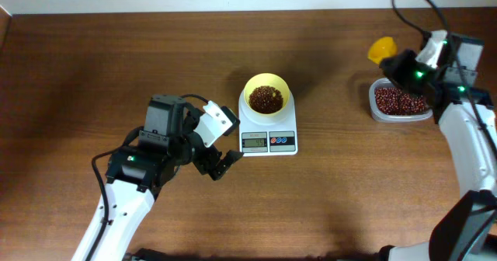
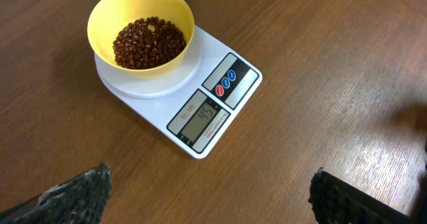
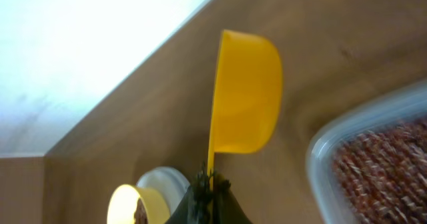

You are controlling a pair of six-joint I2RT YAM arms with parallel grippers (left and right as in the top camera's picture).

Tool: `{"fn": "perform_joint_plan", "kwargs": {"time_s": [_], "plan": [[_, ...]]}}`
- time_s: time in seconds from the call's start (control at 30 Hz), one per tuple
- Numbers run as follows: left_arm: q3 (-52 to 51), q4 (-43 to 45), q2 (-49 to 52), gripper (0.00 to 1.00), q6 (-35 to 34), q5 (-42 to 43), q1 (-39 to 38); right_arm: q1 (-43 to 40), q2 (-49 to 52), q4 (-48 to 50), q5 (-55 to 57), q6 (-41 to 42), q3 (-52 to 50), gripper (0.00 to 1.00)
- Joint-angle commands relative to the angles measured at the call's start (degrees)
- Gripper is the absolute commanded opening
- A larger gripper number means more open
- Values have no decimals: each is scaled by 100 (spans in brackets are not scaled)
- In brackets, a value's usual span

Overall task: Scoop item into bowl and weigh 50g on scale
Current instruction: 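Move the scoop back to the bean container and scoop more beans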

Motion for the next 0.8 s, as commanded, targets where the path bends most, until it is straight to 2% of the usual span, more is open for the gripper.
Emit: {"fn": "perform_joint_plan", "kwargs": {"time_s": [0.0,0.1,0.23,0.4,0.57,0.63,0.77], "plan": [[-50,9,13,99,-55,101,17,-424,-125,-605,127,151,-20,4],[-50,7,13,99,-55,101,17,-577,-125,-1086,142,-155,-20,4],[-50,9,13,99,-55,101,17,-581,-125,-1239,238,-420,-20,4],[-50,9,13,99,-55,101,17,-579,-120,-2208,1292,-756,-20,4],[-50,9,13,99,-55,101,17,-570,-105,-2142,2461,-785,-22,4],[-50,7,13,99,-55,98,17,-570,-90,-1912,2481,-1054,-22,4],[-50,7,13,99,-55,101,17,-490,-85,-1698,2461,-1056,-22,4]]}}
